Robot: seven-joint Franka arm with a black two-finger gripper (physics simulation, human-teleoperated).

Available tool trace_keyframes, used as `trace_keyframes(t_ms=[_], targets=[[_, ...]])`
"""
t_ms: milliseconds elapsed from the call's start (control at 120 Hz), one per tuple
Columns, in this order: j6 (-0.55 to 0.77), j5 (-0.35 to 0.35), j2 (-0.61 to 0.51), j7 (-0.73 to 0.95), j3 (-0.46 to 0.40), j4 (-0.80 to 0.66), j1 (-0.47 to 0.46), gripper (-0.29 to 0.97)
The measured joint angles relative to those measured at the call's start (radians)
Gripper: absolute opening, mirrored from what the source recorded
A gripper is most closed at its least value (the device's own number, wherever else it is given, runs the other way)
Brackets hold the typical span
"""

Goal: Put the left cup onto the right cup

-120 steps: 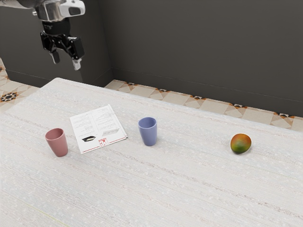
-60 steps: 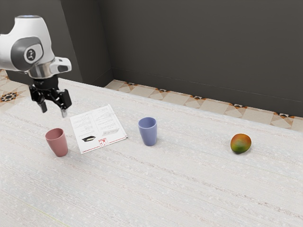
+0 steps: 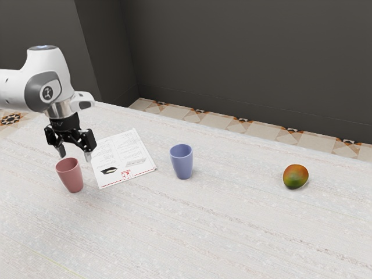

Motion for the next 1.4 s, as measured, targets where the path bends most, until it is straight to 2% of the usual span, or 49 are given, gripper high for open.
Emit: trace_keyframes(t_ms=[467, 917, 1150, 1400], targets=[[0.032, -0.001, 0.018, -0.024, 0.000, -0.016, 0.038, 0.66], [0.096, -0.049, 0.049, -0.051, 0.000, -0.071, 0.081, 0.66], [0.108, -0.051, 0.184, -0.056, 0.000, 0.103, 0.107, 0.66], [0.106, -0.087, 0.307, -0.060, -0.036, 0.190, 0.167, 0.66]])
